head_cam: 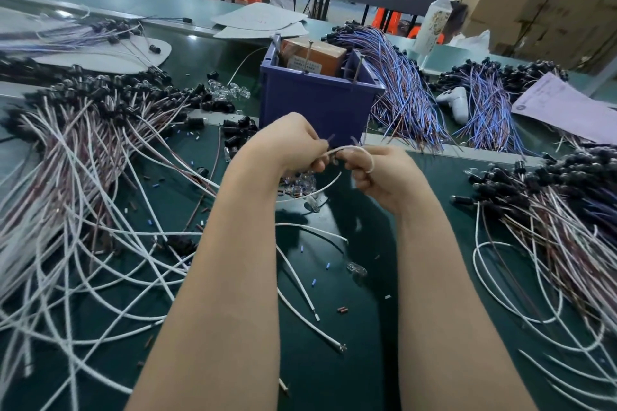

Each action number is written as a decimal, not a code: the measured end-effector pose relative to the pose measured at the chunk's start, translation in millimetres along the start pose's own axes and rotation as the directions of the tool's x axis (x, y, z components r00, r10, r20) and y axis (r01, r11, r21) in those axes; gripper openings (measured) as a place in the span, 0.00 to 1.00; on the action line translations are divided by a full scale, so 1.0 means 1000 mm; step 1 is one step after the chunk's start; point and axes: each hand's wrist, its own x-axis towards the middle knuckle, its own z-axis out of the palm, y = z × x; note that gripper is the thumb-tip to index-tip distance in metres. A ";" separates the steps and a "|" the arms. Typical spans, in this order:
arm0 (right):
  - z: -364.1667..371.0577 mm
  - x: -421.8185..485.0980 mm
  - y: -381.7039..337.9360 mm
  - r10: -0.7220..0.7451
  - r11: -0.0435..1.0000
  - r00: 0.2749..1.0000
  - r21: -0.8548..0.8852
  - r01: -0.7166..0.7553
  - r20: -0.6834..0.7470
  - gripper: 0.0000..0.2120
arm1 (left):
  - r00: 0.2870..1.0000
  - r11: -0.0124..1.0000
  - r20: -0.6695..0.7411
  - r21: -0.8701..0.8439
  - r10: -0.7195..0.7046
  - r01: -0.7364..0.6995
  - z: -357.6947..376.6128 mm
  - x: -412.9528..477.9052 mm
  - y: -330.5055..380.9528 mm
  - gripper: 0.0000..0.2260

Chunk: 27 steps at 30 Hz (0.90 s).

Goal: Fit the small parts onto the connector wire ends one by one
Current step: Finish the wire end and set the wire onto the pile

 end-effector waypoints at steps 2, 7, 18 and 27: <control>0.004 -0.003 -0.001 0.007 0.985 0.998 -0.173 0.003 0.059 0.05 | 0.991 0.999 -0.130 -0.011 -0.039 0.038 -0.001 0.003 -0.003 0.15; 0.008 -0.006 -0.014 -0.107 0.898 0.992 -0.423 0.123 0.061 0.22 | 0.958 0.949 -0.249 -0.308 -0.143 0.061 0.005 0.010 -0.008 0.13; 0.013 -0.018 -0.022 -0.071 0.848 0.937 -0.473 0.237 0.342 0.08 | 0.972 0.757 -0.221 -0.647 -0.074 -0.089 0.019 0.010 -0.006 0.14; 0.003 -0.015 -0.015 -0.141 0.987 0.945 0.115 0.111 0.297 0.07 | 0.988 0.687 -0.114 -0.709 0.107 -0.156 0.019 0.006 -0.003 0.13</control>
